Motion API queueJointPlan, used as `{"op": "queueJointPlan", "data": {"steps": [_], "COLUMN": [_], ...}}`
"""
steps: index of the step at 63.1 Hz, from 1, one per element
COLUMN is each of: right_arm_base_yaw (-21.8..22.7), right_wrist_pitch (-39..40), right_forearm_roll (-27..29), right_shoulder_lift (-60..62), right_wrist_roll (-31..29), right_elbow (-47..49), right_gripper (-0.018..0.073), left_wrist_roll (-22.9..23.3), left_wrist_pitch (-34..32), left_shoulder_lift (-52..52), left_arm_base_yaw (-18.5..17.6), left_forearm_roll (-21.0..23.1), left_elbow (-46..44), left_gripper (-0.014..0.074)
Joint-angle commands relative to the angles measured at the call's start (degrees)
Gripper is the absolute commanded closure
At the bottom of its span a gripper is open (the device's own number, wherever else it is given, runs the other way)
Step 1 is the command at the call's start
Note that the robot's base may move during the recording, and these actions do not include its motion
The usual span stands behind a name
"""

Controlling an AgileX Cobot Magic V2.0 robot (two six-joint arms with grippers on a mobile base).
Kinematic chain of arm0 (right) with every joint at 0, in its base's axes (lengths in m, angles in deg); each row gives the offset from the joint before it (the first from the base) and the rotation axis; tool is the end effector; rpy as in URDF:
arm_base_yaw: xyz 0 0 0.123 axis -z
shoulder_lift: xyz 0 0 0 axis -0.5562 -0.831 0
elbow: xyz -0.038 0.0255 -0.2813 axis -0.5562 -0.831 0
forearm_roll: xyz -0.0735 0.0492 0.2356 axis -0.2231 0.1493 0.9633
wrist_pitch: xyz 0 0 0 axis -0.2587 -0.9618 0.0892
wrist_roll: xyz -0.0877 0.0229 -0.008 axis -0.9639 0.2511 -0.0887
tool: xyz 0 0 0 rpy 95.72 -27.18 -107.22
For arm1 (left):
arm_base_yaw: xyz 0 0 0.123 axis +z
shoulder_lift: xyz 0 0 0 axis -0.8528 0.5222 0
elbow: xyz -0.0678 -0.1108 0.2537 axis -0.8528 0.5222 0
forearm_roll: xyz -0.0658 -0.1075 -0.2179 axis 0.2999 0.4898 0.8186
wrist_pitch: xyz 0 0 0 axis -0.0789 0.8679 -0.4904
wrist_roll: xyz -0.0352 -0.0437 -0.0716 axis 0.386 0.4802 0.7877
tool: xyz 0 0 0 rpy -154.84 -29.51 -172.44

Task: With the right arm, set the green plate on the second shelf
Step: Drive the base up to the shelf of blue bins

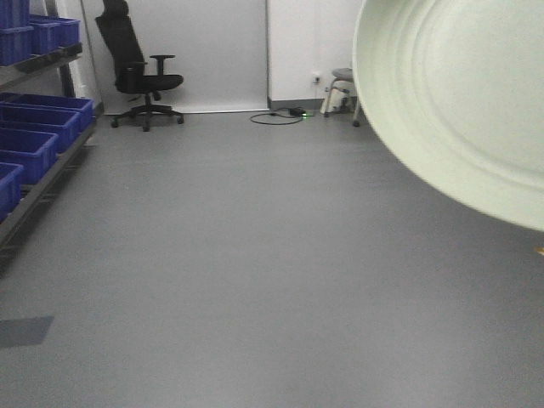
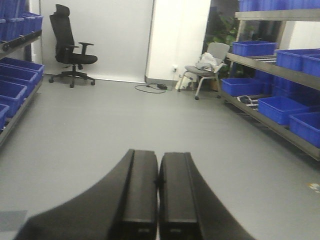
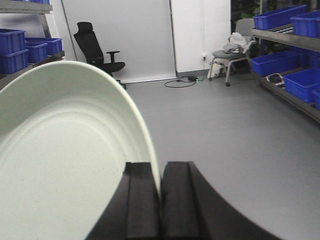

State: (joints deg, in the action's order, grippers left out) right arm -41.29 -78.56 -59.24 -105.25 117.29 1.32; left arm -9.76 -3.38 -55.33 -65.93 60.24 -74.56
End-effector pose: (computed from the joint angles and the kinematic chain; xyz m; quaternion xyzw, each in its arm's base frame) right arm 0.0805 0.0125 0.2750 0.0054 0.6881 0.1150 0.7164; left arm 0.0558 -0.0075 0.2081 -0.0013 0.6887 -0.0955 0.7187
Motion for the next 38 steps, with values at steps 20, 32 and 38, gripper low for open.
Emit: {"op": "queueJointPlan", "data": {"steps": [20,32,38], "right_arm_base_yaw": [0.2,0.2,0.2], "right_wrist_pitch": [4.9,4.8,4.8], "right_forearm_roll": [-0.1,-0.1,-0.1], "right_shoulder_lift": [-0.2,-0.2,-0.2], "right_wrist_roll": [0.3,0.3,0.3], "right_elbow": [1.9,1.9,1.9], "right_gripper": [0.0506,0.0506,0.0506], "left_wrist_roll": [0.2,0.2,0.2], "left_wrist_pitch": [-5.1,-5.1,-5.1], "left_shoulder_lift": [-0.9,-0.9,-0.9], "left_arm_base_yaw": [-0.4,-0.4,-0.4], "left_forearm_roll": [0.5,0.5,0.5], "left_elbow": [2.3,2.3,2.3], "left_gripper": [0.0466,0.0466,0.0466]}}
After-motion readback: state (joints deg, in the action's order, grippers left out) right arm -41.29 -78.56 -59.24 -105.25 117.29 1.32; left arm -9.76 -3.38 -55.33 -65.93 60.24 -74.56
